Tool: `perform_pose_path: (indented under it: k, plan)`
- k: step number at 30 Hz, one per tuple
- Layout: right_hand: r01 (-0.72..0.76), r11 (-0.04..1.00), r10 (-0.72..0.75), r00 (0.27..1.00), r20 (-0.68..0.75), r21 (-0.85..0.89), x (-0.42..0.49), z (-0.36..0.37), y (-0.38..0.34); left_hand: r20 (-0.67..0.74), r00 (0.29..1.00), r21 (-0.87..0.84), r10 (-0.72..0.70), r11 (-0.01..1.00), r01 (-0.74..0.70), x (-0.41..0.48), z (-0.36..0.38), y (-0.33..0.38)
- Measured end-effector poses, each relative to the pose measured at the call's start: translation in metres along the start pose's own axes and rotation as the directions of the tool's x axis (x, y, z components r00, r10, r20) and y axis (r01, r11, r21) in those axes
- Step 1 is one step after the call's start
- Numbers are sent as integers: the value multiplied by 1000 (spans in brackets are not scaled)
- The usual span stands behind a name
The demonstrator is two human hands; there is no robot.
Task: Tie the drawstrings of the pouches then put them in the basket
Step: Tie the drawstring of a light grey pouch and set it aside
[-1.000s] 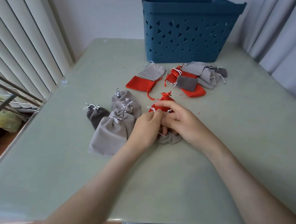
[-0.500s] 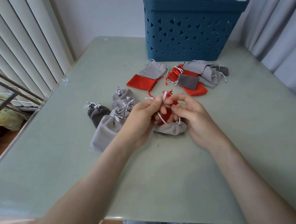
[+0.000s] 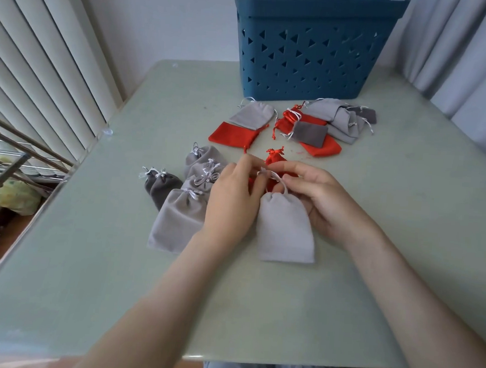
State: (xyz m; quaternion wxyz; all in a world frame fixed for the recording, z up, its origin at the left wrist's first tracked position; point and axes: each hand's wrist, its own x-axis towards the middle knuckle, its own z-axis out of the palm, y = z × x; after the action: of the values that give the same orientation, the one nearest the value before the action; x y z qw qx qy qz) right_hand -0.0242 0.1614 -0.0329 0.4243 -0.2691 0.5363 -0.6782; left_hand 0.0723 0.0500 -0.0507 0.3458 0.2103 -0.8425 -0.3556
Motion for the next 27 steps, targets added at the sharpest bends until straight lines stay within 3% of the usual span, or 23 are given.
perform_pose_path:
  k: [4, 8, 14, 17, 20, 23, 25, 27]
  plan:
    - [-30, 998, 31, 999, 19, -62, 2, 5, 7, -92, 988, 18, 122, 992, -121, -2, -1, 3]
    - [57, 995, -64, 994, -91, -82, 6, 8, 11, -119, 961, 42, 248, 969, -244, -2, -1, 5]
    - [212, 968, -236, 948, -215, -132, 6, 9, 12, -95, 954, -5, 286, 958, -288, -2, 1, 3]
    - [299, 948, -318, 910, -266, -112, 9, 8, 11, -81, 983, -154, 167, 972, -177, -3, 2, 6]
    - [336, 911, -265, 922, -283, 240, 12, 0, 0, -55, 998, -364, -31, 931, 9, 0, -1, 7]
    - [331, 755, -163, 931, -328, 566, 11, -11, -10, -97, 968, -432, -230, 886, 167, 7, -6, 3]
    - [344, 701, -149, 927, -343, 625, 9, -15, -12, -122, 947, -445, -297, 869, 215, 9, -6, 2]
    - [341, 748, -181, 931, -318, 570, 8, -15, -12, -118, 943, -440, -312, 867, 232, 9, -4, 2]
